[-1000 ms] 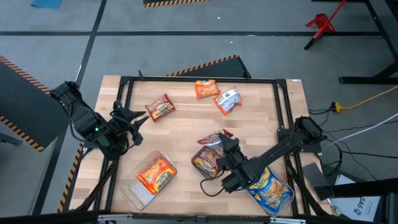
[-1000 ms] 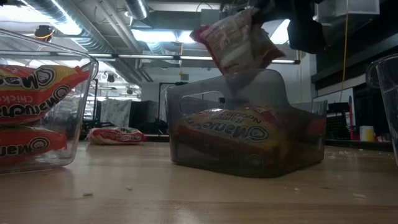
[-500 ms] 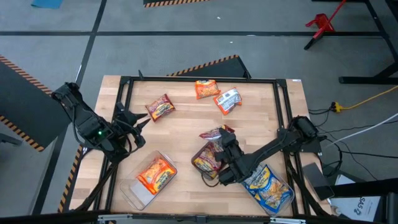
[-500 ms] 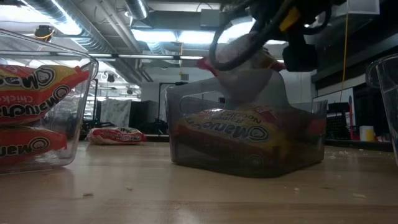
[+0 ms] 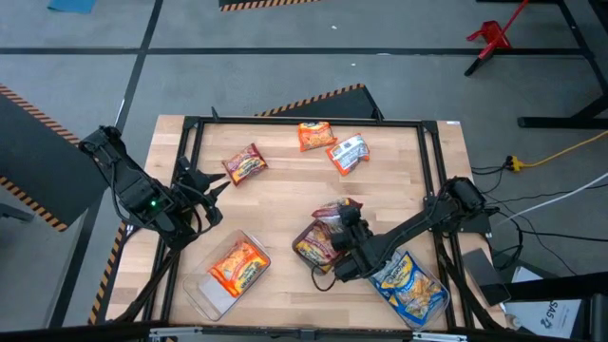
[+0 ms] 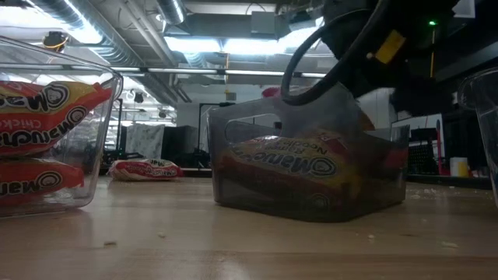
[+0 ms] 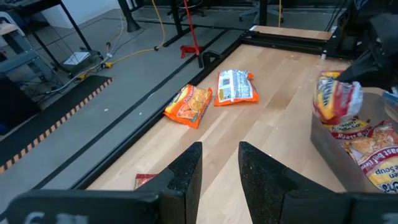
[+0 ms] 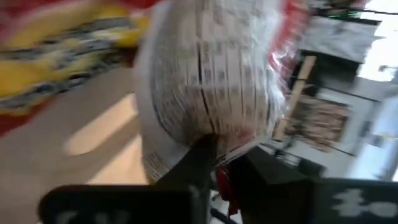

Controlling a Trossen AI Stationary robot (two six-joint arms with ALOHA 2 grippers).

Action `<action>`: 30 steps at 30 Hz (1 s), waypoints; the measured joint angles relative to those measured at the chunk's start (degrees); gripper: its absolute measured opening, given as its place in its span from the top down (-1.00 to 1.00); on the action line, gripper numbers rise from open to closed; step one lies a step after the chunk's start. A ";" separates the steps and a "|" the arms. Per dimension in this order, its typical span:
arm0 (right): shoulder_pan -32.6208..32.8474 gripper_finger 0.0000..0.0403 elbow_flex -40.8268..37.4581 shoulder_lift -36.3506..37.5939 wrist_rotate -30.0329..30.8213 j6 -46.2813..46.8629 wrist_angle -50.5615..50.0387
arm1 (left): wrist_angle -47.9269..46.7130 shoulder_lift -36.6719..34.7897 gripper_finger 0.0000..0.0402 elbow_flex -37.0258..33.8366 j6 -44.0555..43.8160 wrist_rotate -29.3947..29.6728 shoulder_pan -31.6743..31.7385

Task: Sort Maruchan noodles
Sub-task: Put the red noodle pack into the black bin

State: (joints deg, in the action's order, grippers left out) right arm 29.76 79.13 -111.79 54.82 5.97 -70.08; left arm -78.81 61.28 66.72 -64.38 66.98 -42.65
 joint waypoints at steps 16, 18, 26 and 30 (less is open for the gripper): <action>0.54 0.03 14.35 2.23 -22.46 -3.32 0.30 | -0.02 0.00 0.51 0.00 0.32 0.09 -0.01; 0.54 0.00 16.32 2.21 -27.05 -3.47 1.25 | -0.02 0.00 0.51 0.00 0.37 0.07 -0.02; 0.56 -0.02 18.67 2.21 -31.31 -1.96 0.49 | -0.02 0.00 0.51 -0.01 0.46 -0.07 -0.01; -1.47 -0.02 18.74 1.21 -28.81 -2.37 2.14 | -0.02 0.00 0.51 0.00 0.46 -0.05 0.00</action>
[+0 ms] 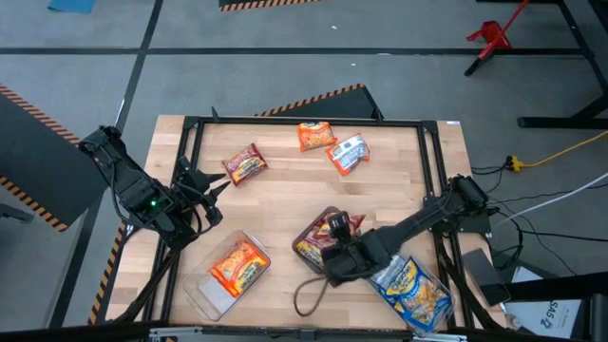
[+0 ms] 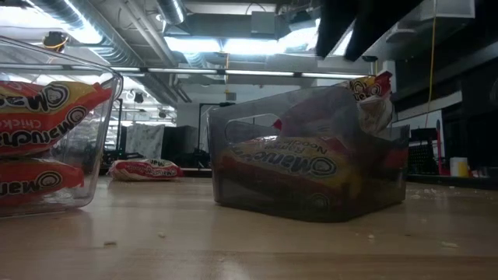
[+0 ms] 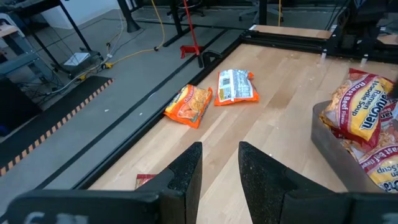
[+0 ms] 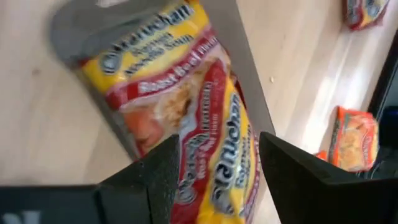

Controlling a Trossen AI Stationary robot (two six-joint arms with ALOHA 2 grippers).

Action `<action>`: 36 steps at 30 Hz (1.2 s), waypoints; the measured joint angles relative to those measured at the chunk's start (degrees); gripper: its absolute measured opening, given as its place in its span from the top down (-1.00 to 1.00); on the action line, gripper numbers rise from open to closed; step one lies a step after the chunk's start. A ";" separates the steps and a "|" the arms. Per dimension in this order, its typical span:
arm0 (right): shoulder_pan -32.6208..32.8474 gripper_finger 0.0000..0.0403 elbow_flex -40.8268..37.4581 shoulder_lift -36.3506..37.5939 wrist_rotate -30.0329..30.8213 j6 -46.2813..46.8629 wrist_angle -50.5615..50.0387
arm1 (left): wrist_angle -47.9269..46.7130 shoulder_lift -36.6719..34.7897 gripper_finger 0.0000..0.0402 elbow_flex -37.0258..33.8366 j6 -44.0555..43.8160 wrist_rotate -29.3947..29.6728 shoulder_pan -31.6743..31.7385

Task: Sort Maruchan noodles
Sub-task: Put the red noodle pack into the black bin

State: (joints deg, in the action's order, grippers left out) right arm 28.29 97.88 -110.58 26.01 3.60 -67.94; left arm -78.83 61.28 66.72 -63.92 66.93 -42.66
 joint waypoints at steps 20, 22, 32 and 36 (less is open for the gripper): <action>-4.33 0.00 -0.06 -8.31 -3.10 -0.58 3.14 | -0.17 0.00 0.51 -0.01 0.07 -0.37 0.00; -4.28 0.04 -0.06 -8.31 -2.17 -0.33 3.17 | -0.17 0.00 0.51 0.00 0.07 -0.37 0.00; -4.37 0.87 -0.03 -7.89 4.04 3.72 0.45 | -0.17 0.00 0.51 0.00 0.07 -0.29 0.00; -4.39 0.94 -0.03 -7.89 9.78 8.07 1.38 | -0.17 0.00 0.51 0.00 0.07 0.05 0.00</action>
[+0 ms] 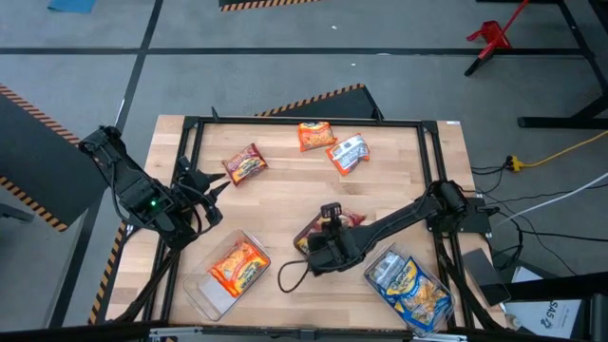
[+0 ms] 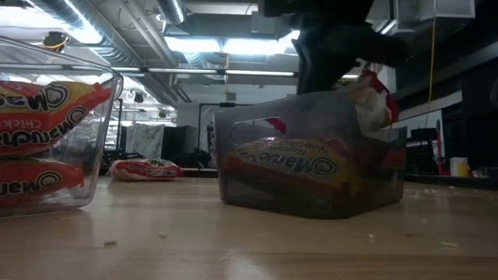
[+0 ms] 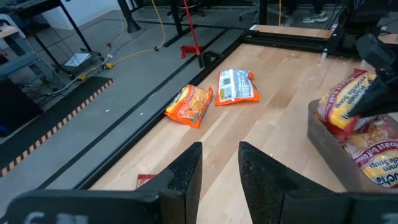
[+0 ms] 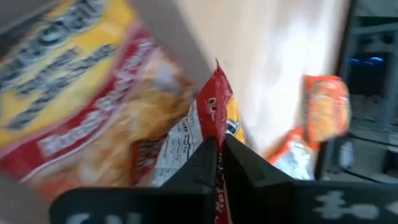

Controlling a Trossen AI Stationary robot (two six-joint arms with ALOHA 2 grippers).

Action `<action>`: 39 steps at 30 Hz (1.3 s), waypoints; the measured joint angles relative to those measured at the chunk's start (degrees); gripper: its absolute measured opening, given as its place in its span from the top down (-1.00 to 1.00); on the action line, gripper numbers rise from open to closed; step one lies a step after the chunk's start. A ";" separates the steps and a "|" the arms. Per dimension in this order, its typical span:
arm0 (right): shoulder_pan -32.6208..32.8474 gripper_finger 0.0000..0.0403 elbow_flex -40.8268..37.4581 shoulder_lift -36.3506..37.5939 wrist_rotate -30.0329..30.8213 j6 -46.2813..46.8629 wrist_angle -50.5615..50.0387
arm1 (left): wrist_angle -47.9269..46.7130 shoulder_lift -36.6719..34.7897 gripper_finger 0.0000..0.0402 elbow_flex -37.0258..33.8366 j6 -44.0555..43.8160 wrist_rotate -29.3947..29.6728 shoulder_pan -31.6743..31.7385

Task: Sort Maruchan noodles
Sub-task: Put the red noodle pack into the black bin

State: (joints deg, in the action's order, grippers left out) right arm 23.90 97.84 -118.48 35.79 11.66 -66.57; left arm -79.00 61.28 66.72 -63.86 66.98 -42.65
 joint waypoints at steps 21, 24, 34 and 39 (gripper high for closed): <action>-0.33 0.82 0.28 0.26 -0.90 3.79 10.45 | 0.00 0.00 0.51 0.00 -0.02 1.05 0.00; -0.26 0.71 2.62 0.53 -1.13 4.34 6.92 | 0.00 0.00 0.51 0.00 -0.02 0.81 0.00; 5.92 0.61 5.53 8.89 5.50 22.59 -15.75 | 0.21 0.00 0.51 0.00 -0.57 0.31 -0.02; 8.04 0.61 -0.28 9.44 12.78 34.71 -19.47 | 0.89 0.02 0.51 0.00 -0.61 0.39 -0.02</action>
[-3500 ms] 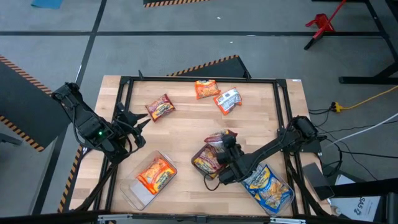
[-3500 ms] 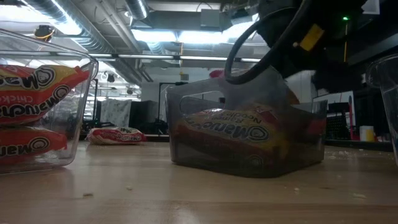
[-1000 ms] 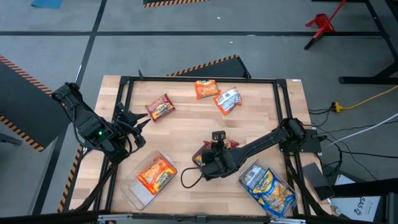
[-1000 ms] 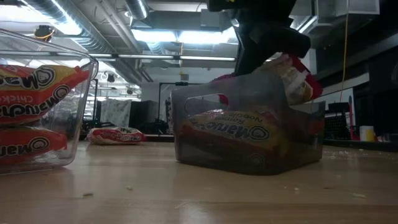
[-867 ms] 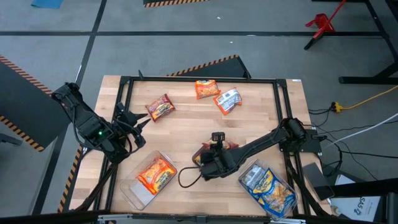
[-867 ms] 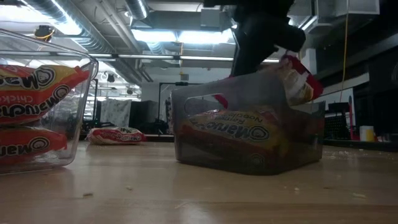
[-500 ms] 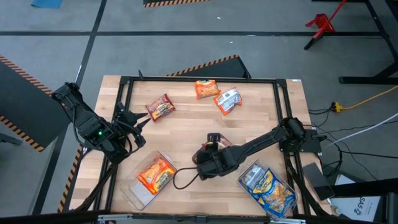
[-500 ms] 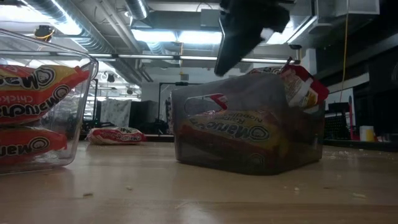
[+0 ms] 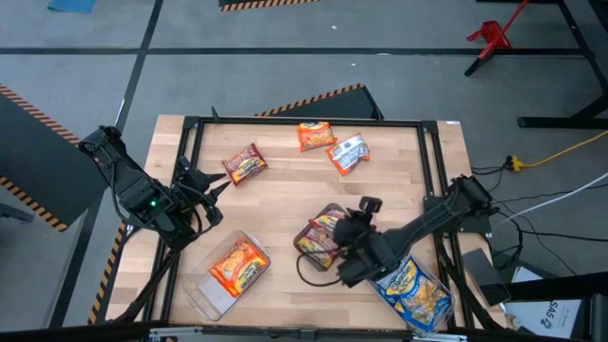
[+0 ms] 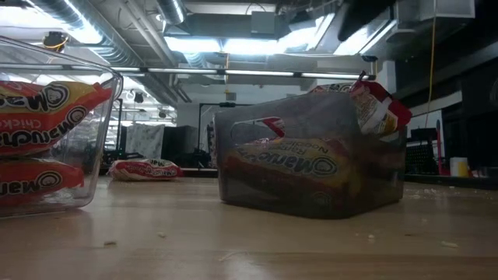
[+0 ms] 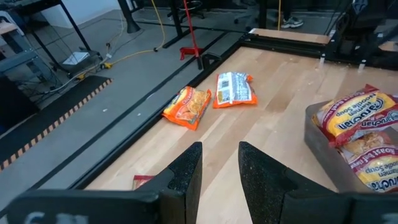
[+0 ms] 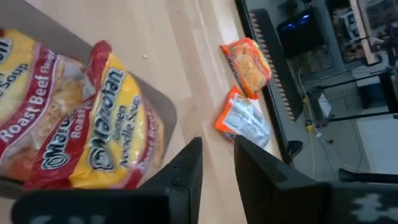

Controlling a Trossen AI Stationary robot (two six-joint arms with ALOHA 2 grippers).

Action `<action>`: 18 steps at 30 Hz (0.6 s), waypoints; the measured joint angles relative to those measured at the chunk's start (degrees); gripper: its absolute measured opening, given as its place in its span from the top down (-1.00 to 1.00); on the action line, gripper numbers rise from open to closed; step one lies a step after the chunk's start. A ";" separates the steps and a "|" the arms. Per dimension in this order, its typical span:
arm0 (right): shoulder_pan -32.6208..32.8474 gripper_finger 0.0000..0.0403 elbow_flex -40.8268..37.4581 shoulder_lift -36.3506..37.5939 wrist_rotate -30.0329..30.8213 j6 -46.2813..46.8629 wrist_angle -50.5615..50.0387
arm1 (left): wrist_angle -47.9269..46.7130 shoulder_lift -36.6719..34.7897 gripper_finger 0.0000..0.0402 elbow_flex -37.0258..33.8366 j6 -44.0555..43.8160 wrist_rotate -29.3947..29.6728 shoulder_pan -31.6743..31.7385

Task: Sort Maruchan noodles
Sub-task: Put the red noodle pack into the black bin

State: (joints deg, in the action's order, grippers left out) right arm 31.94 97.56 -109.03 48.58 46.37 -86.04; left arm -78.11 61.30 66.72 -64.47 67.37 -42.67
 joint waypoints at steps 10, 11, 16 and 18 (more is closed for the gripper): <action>-0.53 0.61 -16.08 -0.09 -5.86 -1.65 20.70 | 0.90 -0.02 0.51 -0.02 0.07 0.04 0.02; -0.47 0.61 -16.57 -0.09 -6.92 -2.34 22.06 | 0.93 0.00 0.51 0.00 0.07 0.05 0.02; -0.45 0.61 -17.36 -0.09 -10.34 -9.18 29.26 | 1.84 -0.02 0.51 -0.01 0.07 1.09 0.01; -0.45 0.61 -17.36 -0.09 -10.53 -11.13 31.14 | 2.42 -0.02 0.51 0.00 -0.01 1.11 0.00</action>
State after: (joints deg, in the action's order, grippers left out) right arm 31.48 80.20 -109.12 38.05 35.23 -54.90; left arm -75.69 61.28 66.72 -64.48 68.48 -42.67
